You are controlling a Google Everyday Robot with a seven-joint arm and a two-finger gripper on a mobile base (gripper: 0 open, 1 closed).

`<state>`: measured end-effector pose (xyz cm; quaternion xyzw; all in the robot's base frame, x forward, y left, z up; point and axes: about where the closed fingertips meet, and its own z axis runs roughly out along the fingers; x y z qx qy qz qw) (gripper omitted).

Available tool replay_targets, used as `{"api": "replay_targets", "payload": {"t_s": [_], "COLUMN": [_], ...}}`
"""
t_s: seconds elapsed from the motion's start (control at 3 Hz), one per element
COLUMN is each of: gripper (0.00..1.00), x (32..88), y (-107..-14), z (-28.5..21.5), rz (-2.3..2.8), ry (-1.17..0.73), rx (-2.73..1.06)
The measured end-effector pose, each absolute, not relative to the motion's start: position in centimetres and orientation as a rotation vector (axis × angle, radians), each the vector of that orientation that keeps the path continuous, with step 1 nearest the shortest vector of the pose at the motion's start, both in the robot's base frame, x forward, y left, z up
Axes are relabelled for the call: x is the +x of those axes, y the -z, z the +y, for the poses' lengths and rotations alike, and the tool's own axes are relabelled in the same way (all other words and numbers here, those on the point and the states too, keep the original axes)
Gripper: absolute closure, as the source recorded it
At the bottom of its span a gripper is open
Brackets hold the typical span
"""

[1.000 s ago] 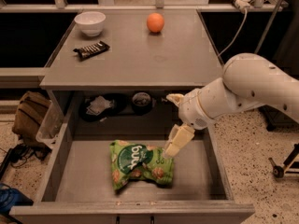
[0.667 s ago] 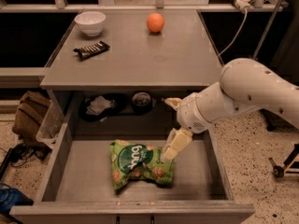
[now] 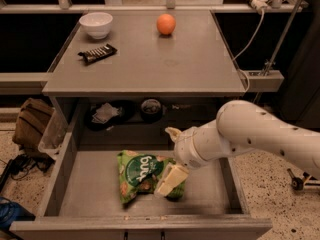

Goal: Pick green rice chip bag from top drawer and place on counter

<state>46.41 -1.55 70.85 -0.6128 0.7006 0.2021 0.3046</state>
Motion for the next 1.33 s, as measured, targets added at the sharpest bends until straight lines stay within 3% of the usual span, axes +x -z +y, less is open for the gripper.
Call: {"api": "replay_targets", "payload": {"t_s": [1.33], "gripper": [0.00], "x": [49.6], "y": [-62.5], "z": [1.7], "rz": [1.869], "ry": [-0.573], "rx": [-1.594]}}
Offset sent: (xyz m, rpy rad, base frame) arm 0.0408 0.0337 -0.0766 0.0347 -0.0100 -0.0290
